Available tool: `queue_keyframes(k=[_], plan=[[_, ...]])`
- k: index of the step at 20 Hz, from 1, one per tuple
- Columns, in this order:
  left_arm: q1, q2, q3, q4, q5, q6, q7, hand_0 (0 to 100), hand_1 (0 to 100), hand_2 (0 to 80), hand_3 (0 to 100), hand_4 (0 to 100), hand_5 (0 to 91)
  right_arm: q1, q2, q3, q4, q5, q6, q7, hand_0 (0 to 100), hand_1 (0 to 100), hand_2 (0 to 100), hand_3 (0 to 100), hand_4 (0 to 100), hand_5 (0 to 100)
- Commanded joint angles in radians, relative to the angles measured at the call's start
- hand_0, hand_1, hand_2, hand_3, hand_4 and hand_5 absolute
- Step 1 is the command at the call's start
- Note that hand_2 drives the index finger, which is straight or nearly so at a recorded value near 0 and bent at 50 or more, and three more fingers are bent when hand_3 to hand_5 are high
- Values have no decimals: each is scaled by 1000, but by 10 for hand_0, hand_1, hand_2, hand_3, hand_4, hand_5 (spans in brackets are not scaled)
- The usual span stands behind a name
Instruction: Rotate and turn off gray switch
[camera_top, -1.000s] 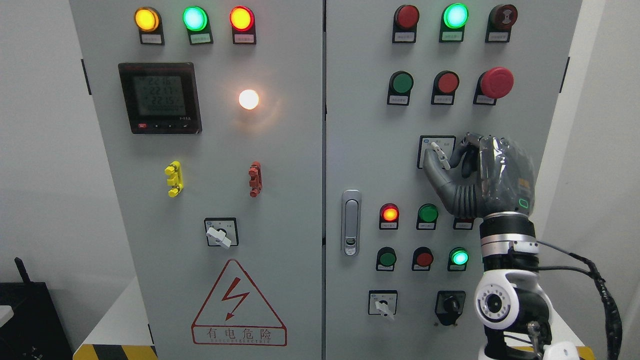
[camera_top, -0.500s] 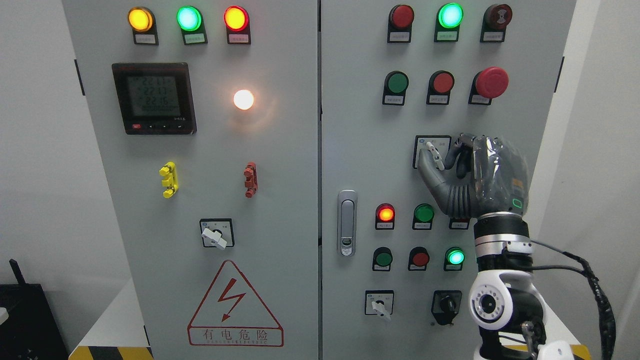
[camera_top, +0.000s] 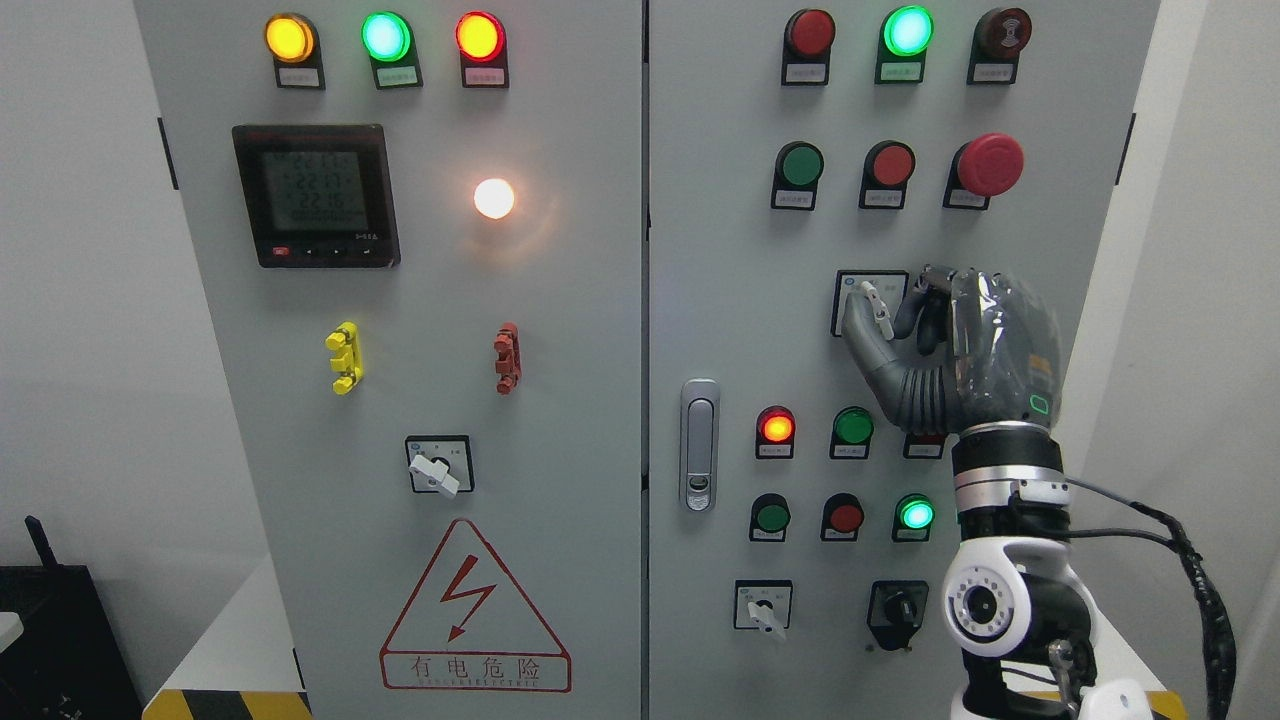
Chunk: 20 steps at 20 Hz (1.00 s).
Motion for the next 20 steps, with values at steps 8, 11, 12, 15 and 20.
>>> queue_keyframes(k=[8,11,12,15,20], plan=[[1,0,32,23,-8,1,1,120,389,0,0,0,0,-1,0,5,6,-1,2,2,540,354,780,1000,899,1000],[0,0,32,23,-8,1,-1,120,389,0,0,0,0,-1,0,5,5,-1,2,2,544,354,783,1000,900,1000],[0,0,32,23,-8,1,-1,120,389,0,0,0,0,-1,0,5,5,-1,2,2,544,355,783,1000,900,1000],[0,0,32,23,-8,1,-1,120,389,0,0,0,0,3,0,3,0,-4,0,2,547,362,783,1000,901,1000],[0,0,32,23,-8,1,1,120,389,0,0,0,0,6,0,0,-8,-5,-6,2,576,388,781,1000,902,1000]])
